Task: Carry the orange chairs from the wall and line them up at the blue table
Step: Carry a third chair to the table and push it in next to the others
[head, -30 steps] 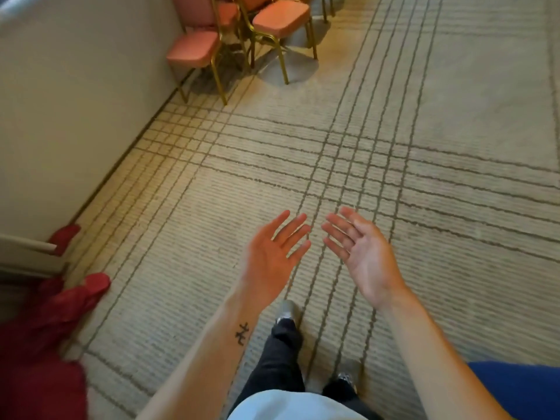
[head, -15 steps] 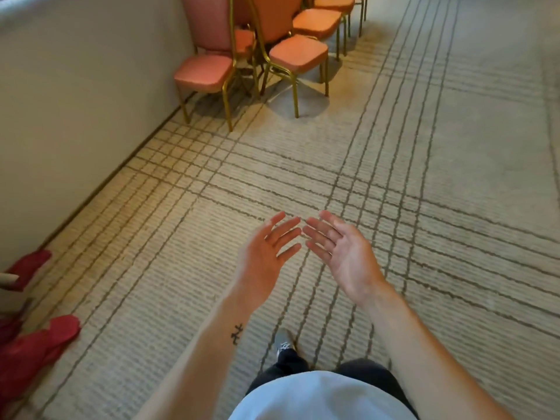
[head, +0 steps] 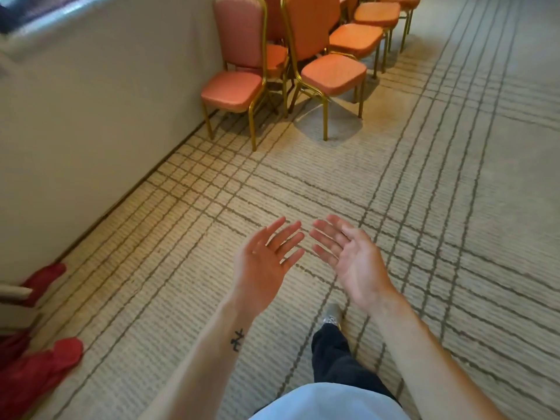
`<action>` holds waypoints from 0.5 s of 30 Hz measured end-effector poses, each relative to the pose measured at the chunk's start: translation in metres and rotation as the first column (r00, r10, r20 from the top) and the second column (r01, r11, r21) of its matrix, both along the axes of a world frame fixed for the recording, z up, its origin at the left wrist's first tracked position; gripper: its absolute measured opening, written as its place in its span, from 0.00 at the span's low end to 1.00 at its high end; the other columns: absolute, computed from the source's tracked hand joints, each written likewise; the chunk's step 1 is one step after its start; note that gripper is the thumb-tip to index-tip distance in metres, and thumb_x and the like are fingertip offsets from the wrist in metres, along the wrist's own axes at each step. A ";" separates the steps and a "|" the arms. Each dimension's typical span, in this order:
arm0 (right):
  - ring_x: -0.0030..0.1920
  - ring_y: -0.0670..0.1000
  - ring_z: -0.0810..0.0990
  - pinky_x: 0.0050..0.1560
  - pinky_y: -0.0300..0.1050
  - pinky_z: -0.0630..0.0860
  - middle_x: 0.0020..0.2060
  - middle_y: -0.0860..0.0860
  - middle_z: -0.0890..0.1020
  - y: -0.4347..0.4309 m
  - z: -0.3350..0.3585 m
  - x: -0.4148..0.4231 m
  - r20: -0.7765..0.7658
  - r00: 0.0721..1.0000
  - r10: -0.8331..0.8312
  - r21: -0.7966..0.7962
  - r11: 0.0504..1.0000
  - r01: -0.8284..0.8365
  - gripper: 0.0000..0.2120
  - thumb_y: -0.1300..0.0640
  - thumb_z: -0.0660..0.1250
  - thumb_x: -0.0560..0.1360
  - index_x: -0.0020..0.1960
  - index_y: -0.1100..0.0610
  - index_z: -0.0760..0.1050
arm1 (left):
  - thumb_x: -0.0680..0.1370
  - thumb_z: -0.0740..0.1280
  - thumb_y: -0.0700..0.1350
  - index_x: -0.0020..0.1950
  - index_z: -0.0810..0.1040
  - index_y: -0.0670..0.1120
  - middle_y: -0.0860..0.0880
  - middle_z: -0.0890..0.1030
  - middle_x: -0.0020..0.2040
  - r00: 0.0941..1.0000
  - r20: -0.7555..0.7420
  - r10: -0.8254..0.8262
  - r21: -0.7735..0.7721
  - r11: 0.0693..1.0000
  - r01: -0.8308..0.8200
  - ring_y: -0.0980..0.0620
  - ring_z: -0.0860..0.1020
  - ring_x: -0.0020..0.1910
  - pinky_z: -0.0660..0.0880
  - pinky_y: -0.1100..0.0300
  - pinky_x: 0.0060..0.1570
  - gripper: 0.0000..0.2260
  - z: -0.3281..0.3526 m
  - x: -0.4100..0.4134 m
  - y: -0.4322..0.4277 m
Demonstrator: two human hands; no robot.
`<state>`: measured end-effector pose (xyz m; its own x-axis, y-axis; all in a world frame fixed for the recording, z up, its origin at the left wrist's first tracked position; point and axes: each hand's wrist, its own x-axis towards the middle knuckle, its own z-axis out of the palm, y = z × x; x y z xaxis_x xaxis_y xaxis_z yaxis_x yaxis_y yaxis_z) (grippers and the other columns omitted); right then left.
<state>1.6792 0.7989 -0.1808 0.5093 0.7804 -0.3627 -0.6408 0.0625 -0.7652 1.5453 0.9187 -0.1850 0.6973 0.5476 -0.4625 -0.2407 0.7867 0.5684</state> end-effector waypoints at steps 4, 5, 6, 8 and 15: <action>0.66 0.55 0.79 0.73 0.59 0.68 0.64 0.56 0.81 0.063 0.003 0.068 -0.020 0.999 0.038 0.018 0.999 -0.037 0.20 0.50 0.57 0.83 0.71 0.57 0.71 | 0.83 0.58 0.49 0.73 0.73 0.40 0.38 0.78 0.69 0.999 -0.005 0.042 0.028 0.999 -0.042 0.39 0.76 0.68 0.66 0.41 0.74 0.22 0.015 0.062 0.054; 0.66 0.55 0.79 0.73 0.59 0.68 0.64 0.56 0.82 0.079 0.006 0.083 -0.025 0.998 0.051 0.026 0.998 -0.051 0.19 0.51 0.56 0.84 0.71 0.57 0.72 | 0.83 0.58 0.49 0.72 0.74 0.40 0.38 0.79 0.69 0.999 -0.002 0.045 0.034 0.998 -0.045 0.39 0.76 0.68 0.66 0.41 0.74 0.21 0.018 0.076 0.066; 0.66 0.55 0.80 0.73 0.59 0.68 0.64 0.56 0.82 0.093 0.010 0.096 -0.021 0.998 0.064 0.034 0.997 -0.063 0.19 0.51 0.55 0.85 0.71 0.58 0.72 | 0.83 0.58 0.48 0.71 0.75 0.40 0.38 0.79 0.68 0.999 0.001 0.053 0.038 0.998 -0.053 0.39 0.77 0.67 0.66 0.41 0.74 0.21 0.021 0.088 0.078; 0.66 0.55 0.79 0.73 0.58 0.69 0.64 0.55 0.82 0.118 0.016 0.119 0.000 0.996 0.087 0.045 0.995 -0.087 0.19 0.51 0.55 0.85 0.71 0.57 0.71 | 0.82 0.59 0.48 0.70 0.76 0.40 0.38 0.79 0.68 0.997 0.010 0.075 0.038 0.996 -0.076 0.39 0.77 0.67 0.66 0.41 0.74 0.20 0.026 0.109 0.099; 0.66 0.55 0.79 0.71 0.57 0.70 0.64 0.55 0.82 0.214 0.015 0.184 -0.001 0.990 0.139 0.028 0.990 -0.139 0.20 0.50 0.57 0.83 0.71 0.57 0.72 | 0.82 0.60 0.49 0.70 0.76 0.41 0.37 0.78 0.69 0.989 0.004 0.151 0.024 0.988 -0.151 0.38 0.76 0.67 0.66 0.41 0.73 0.20 0.021 0.164 0.191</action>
<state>1.8630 1.0133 -0.1655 0.3937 0.8537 -0.3410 -0.6471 -0.0061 -0.7623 1.7090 1.1093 -0.1643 0.6069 0.6573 -0.4468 -0.3568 0.7277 0.5858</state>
